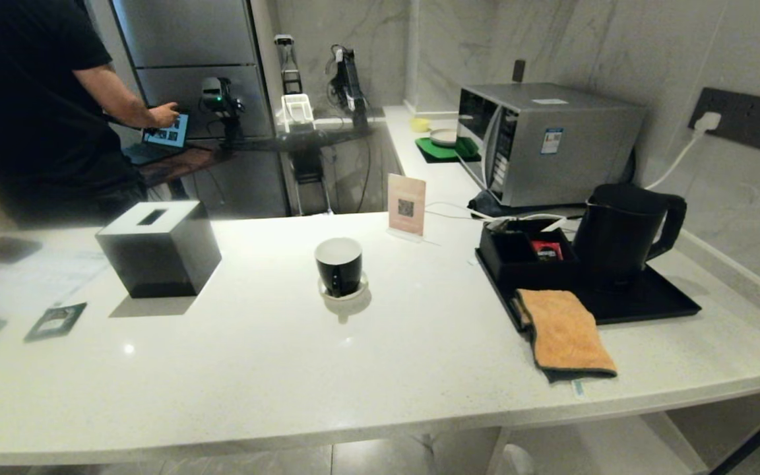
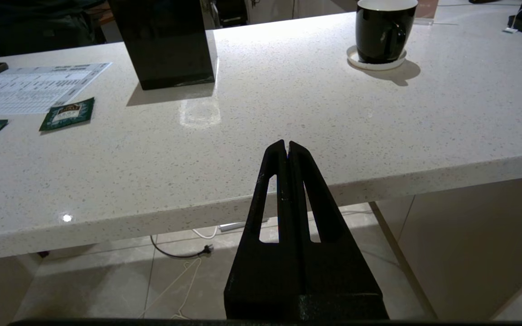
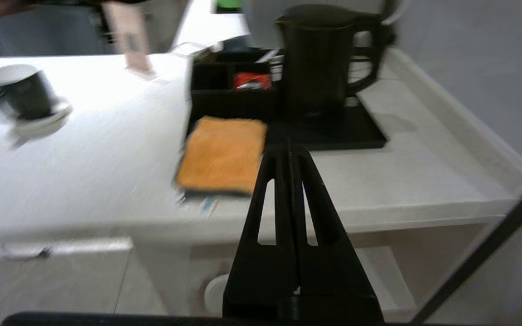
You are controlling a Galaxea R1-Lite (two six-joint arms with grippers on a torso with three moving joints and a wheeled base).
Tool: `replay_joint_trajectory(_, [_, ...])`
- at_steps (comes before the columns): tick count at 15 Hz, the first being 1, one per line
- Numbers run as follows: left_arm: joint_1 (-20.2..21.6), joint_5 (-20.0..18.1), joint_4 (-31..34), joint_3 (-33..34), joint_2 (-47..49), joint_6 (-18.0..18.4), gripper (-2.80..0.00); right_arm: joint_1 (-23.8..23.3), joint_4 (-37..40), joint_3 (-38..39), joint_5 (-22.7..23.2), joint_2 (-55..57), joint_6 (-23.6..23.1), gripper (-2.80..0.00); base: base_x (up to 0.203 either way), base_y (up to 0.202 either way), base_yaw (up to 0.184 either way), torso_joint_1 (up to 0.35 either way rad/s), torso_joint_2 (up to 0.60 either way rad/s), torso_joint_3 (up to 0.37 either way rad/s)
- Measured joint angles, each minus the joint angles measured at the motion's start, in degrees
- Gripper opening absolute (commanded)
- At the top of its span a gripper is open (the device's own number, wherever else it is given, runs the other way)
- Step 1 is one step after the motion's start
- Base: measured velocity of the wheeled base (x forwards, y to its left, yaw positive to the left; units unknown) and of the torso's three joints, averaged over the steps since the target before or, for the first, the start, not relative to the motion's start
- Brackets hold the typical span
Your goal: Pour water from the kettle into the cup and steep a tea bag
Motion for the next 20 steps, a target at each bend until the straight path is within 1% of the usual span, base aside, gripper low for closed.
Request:
replay_joint_trajectory(3, [0.0,0.0,0.0,0.0,0.0,0.0,-2.8,-6.9,-10.9,-1.5,0.5,14.4,0.5,-2.8,0.0,0.0,0.0,0.0,0.0,0.0])
replay_joint_trajectory(5, [0.0,0.0,0.0,0.0,0.0,0.0,-2.8,-10.8,-18.9,-2.7,1.6,24.7,0.5,-2.8,0.0,0.0,0.0,0.0,0.0,0.0])
replay_joint_trajectory(7, [0.0,0.0,0.0,0.0,0.0,0.0,-2.8,-13.2,-25.5,-4.5,2.3,34.7,0.3,-2.8,0.0,0.0,0.0,0.0,0.0,0.0])
replay_joint_trajectory(10, [0.0,0.0,0.0,0.0,0.0,0.0,-2.8,-14.9,-34.3,-7.3,2.7,48.9,0.1,-2.8,0.0,0.0,0.0,0.0,0.0,0.0])
replay_joint_trajectory(11, [0.0,0.0,0.0,0.0,0.0,0.0,-2.8,-15.1,-37.5,-8.4,2.7,53.4,-0.3,0.0,0.0,0.0,0.0,0.0,0.0,0.0])
replay_joint_trajectory(14, [0.0,0.0,0.0,0.0,0.0,0.0,-2.8,-15.5,-43.3,-10.5,3.0,63.7,-2.2,0.0,0.0,0.0,0.0,0.0,0.0,0.0])
replay_joint_trajectory(16, [0.0,0.0,0.0,0.0,0.0,0.0,-2.8,-15.5,-46.4,-11.6,3.1,68.8,-2.3,0.0,0.0,0.0,0.0,0.0,0.0,0.0])
replay_joint_trajectory(20, [0.0,0.0,0.0,0.0,0.0,0.0,-2.8,-15.6,-57.5,-14.0,3.0,79.0,-2.5,0.0,0.0,0.0,0.0,0.0,0.0,0.0])
